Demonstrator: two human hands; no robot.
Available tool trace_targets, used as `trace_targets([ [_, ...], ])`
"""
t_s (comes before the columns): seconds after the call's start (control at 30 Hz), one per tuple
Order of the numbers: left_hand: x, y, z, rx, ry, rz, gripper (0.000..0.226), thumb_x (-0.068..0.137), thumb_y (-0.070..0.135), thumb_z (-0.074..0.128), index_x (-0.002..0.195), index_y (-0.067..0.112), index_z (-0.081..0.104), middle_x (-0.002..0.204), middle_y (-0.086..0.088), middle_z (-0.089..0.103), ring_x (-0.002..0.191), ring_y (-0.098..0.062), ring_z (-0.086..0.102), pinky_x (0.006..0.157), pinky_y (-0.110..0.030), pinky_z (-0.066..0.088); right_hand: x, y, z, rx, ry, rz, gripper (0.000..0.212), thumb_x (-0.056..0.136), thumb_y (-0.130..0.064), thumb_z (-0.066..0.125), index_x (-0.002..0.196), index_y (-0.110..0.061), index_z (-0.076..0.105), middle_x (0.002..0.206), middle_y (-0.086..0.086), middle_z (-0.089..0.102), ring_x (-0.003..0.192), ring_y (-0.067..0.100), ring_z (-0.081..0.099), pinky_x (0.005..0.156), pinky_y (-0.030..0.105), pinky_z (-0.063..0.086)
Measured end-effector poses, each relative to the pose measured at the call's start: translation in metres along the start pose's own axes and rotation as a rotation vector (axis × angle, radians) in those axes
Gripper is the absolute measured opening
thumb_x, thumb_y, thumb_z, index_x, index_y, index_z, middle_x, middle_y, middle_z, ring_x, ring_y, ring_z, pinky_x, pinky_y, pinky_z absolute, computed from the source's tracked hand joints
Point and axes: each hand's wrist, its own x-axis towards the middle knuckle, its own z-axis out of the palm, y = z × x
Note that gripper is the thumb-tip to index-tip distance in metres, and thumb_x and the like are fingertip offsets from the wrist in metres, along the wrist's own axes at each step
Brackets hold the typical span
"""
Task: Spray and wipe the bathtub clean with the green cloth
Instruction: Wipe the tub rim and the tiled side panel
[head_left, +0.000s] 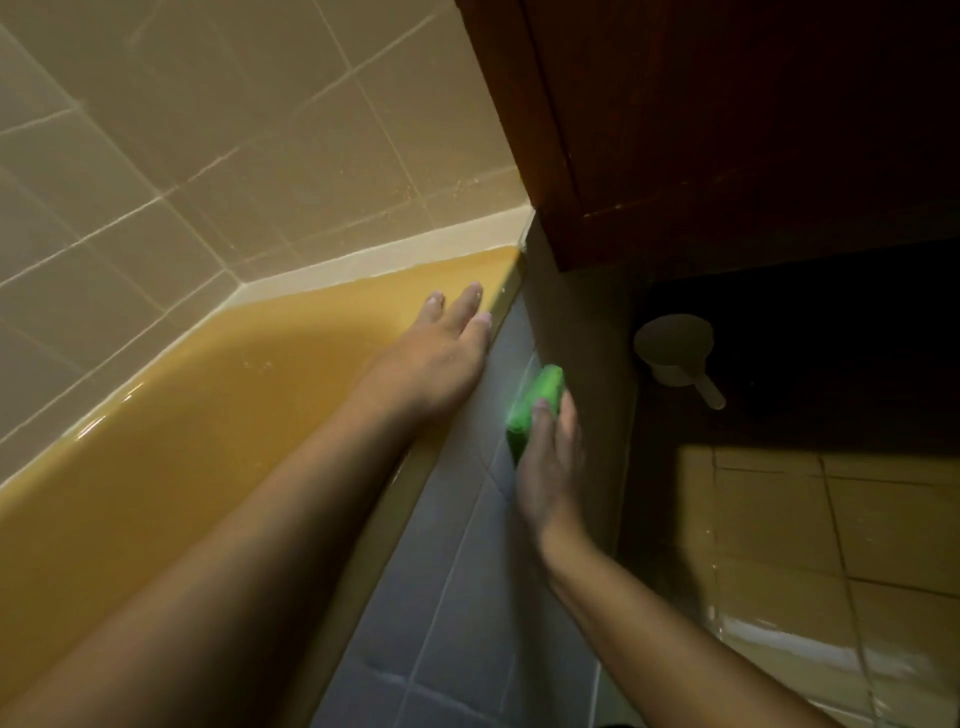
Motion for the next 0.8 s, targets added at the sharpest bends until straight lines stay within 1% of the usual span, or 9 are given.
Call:
trace_targets([
  [0.07,0.001,0.000,0.000,-0.041,0.011,0.022,0.070,0.099,0.067,0.009,0.164,0.043,0.013,0.175,0.004,0.005,0.161,-0.017,0.004,0.129,-0.049,0.009,-0.017,-0.023,-0.004,-0.057,-0.079,-0.218,0.071,0.096,-0.062,0.021,0.162,-0.035,0.017,0.163,-0.018,0.022,0.152,-0.002,0.013,0.121,0.016,0.006],
  [0.13,0.002,0.001,0.000,-0.054,0.012,-0.015,0.063,0.104,0.065,0.008,0.164,0.044,0.013,0.175,0.002,0.004,0.161,-0.019,0.005,0.129,-0.050,0.010,-0.030,-0.038,-0.010,-0.087,-0.188,-0.342,0.061,0.099,-0.063,0.020,0.157,-0.045,0.010,0.162,-0.024,0.015,0.150,-0.010,0.005,0.120,0.013,0.003],
  [0.2,0.003,0.005,-0.001,-0.062,0.000,-0.035,0.059,0.107,0.061,0.008,0.164,0.044,0.013,0.175,-0.002,0.003,0.161,-0.022,0.007,0.129,-0.049,0.011,-0.030,-0.051,-0.013,-0.126,-0.249,-0.435,0.063,0.101,-0.061,0.020,0.160,-0.041,0.009,0.170,-0.017,0.011,0.155,-0.006,0.004,0.127,0.023,0.005],
  [0.3,0.012,0.008,-0.002,-0.053,0.004,-0.055,0.060,0.106,0.061,0.004,0.164,0.044,0.012,0.175,-0.004,0.003,0.161,-0.026,0.009,0.128,-0.053,0.014,-0.002,-0.070,-0.011,-0.100,-0.222,-0.467,0.068,0.101,-0.059,0.021,0.163,-0.031,0.016,0.172,-0.006,0.019,0.157,0.004,0.012,0.130,0.040,0.012],
  [0.4,0.027,0.013,0.001,-0.004,0.007,-0.093,0.058,0.106,0.061,0.008,0.163,0.047,0.008,0.175,-0.004,0.000,0.160,-0.028,0.012,0.127,-0.056,0.016,0.038,-0.080,-0.012,-0.107,-0.203,-0.365,0.070,0.102,-0.057,0.021,0.164,-0.025,0.014,0.173,0.001,0.017,0.159,0.013,0.014,0.129,0.042,0.013],
  [0.5,0.036,0.016,0.000,0.056,0.020,-0.120,0.058,0.105,0.061,0.010,0.162,0.049,0.005,0.175,-0.004,-0.001,0.160,-0.032,0.014,0.124,-0.063,0.016,0.070,-0.058,-0.018,-0.240,-0.210,-0.255,0.062,0.111,-0.046,0.017,0.165,-0.017,0.010,0.173,0.004,0.009,0.159,0.019,0.013,0.123,0.028,0.014],
  [0.57,0.045,0.019,0.000,0.093,0.014,-0.143,0.058,0.105,0.062,0.010,0.162,0.050,0.004,0.175,-0.003,-0.002,0.160,-0.034,0.013,0.123,-0.066,0.015,0.086,-0.024,-0.024,-0.227,-0.209,-0.140,0.057,0.114,-0.040,0.021,0.166,-0.018,0.012,0.173,0.005,0.015,0.158,0.023,0.019,0.118,0.024,0.019],
  [0.7,0.050,0.020,0.001,0.113,0.015,-0.162,0.058,0.105,0.063,0.010,0.161,0.052,0.003,0.175,-0.001,-0.002,0.160,-0.031,0.014,0.125,-0.063,0.013,0.100,0.069,-0.037,-0.092,-0.120,0.260,0.058,0.112,-0.045,0.028,0.163,-0.017,0.027,0.167,0.009,0.031,0.152,0.026,0.031,0.119,0.030,0.023],
  [0.8,0.050,0.016,0.001,0.114,0.027,-0.138,0.057,0.105,0.064,0.012,0.161,0.052,0.005,0.175,-0.001,0.001,0.160,-0.029,0.014,0.127,-0.057,0.014,0.087,0.135,-0.052,-0.058,-0.097,0.406,0.070,0.106,-0.061,0.035,0.158,-0.014,0.036,0.160,0.008,0.041,0.147,0.027,0.039,0.120,0.036,0.029],
])
